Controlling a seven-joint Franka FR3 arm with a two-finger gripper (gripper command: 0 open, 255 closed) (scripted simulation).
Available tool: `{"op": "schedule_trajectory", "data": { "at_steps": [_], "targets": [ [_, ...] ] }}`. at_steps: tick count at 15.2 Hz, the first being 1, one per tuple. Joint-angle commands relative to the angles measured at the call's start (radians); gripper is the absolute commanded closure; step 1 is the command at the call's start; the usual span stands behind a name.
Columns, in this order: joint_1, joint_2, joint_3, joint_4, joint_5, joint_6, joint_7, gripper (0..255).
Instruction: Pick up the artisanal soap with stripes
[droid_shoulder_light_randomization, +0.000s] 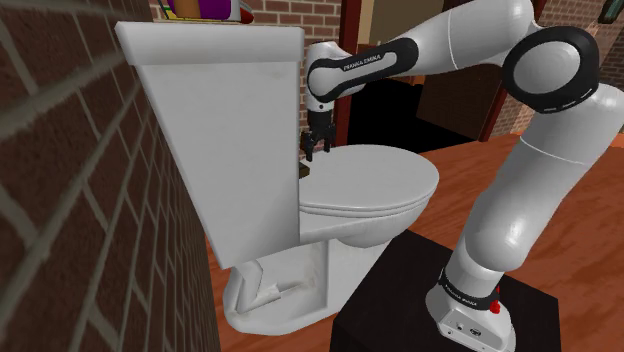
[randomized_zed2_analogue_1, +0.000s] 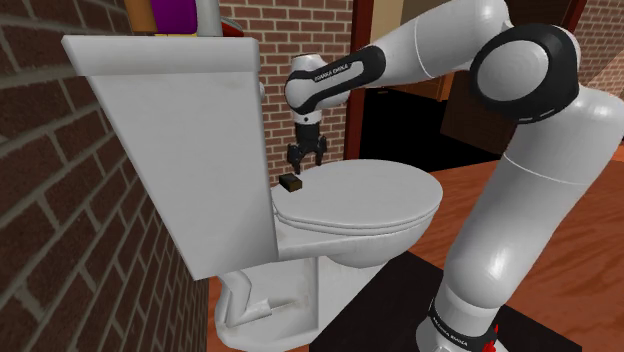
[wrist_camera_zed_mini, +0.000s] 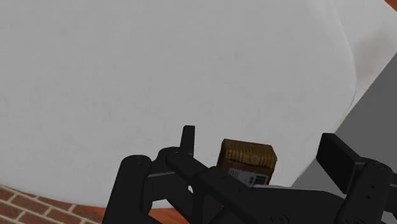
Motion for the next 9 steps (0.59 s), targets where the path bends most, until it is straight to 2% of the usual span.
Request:
{"op": "schedule_trajectory", "data": {
  "at_steps": [1,6,9],
  "targets": [
    [0.003,0.076,0.003,0.056,0.000,0.024,0.007,0],
    [0.005,0.265,0.005,0.212,-0.003,0.066,0.017,0],
    [0.005,0.289,0.005,0.210,-0.003,0.093,0.018,0]
  ]
}}
